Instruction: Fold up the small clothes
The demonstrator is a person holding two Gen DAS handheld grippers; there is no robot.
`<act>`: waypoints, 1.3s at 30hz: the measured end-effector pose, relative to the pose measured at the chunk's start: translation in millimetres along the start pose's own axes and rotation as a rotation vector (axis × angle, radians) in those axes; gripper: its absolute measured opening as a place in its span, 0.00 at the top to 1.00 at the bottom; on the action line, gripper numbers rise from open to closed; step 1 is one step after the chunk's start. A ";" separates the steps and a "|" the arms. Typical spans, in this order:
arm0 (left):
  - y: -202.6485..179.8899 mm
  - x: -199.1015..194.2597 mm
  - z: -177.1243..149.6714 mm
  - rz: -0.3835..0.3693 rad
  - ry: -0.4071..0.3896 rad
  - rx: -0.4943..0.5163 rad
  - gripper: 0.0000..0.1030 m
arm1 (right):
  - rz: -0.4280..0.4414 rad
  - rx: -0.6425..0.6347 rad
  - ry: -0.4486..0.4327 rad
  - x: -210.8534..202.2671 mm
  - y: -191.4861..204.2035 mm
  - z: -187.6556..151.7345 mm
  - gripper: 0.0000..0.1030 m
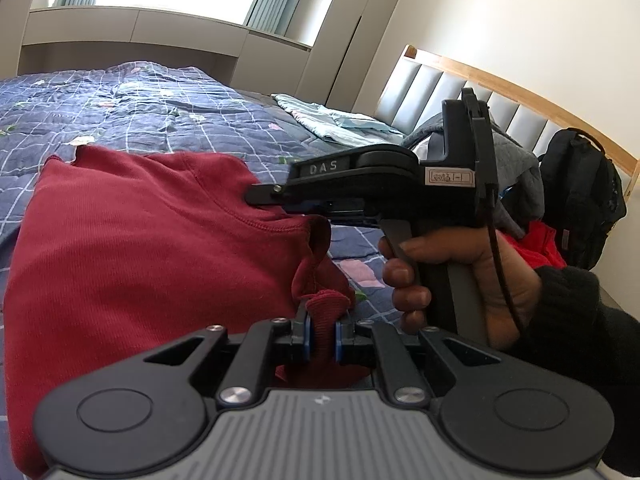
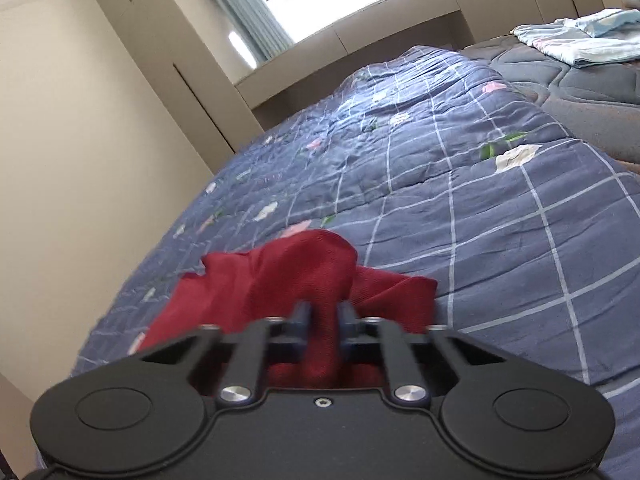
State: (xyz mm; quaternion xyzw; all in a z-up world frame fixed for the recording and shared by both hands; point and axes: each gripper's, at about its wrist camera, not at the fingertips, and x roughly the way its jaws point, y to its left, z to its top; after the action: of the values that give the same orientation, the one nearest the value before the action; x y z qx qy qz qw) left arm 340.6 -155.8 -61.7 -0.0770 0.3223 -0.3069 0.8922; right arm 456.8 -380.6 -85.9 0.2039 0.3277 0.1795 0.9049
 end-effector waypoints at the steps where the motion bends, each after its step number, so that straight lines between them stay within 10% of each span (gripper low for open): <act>1: -0.4 -3.0 0.5 -0.008 -0.006 0.001 0.90 | -0.006 -0.004 -0.018 -6.9 0.9 -0.3 0.96; 12: -9.2 7.6 -12.5 -0.051 0.054 0.010 0.90 | -0.126 -0.039 -0.039 -24.2 -10.4 -22.9 0.89; 16: -3.3 -11.6 -3.7 -0.086 0.031 -0.041 0.28 | -0.171 -0.110 -0.096 -34.8 0.7 -21.1 0.66; 20: 13.2 -36.7 8.7 -0.100 -0.038 -0.123 0.08 | -0.244 -0.226 -0.183 -40.1 12.1 -16.6 0.24; 24: 42.1 -36.6 34.2 0.130 -0.048 -0.196 0.00 | -0.287 -0.410 -0.225 -28.3 31.5 -15.4 0.02; 30: 107.9 5.5 75.8 0.343 -0.017 -0.305 0.01 | -0.352 -0.638 -0.231 7.7 44.4 -8.5 0.01; 39: 156.1 67.2 74.8 0.446 0.087 -0.375 0.00 | -0.386 -0.397 -0.064 55.4 -13.3 10.1 0.01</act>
State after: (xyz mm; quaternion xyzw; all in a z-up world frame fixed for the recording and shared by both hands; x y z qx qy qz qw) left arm 505.6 -75.6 -91.1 -0.1544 0.4204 -0.0415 0.8931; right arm 506.1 -369.1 -114.1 -0.0383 0.2900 0.0579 0.9545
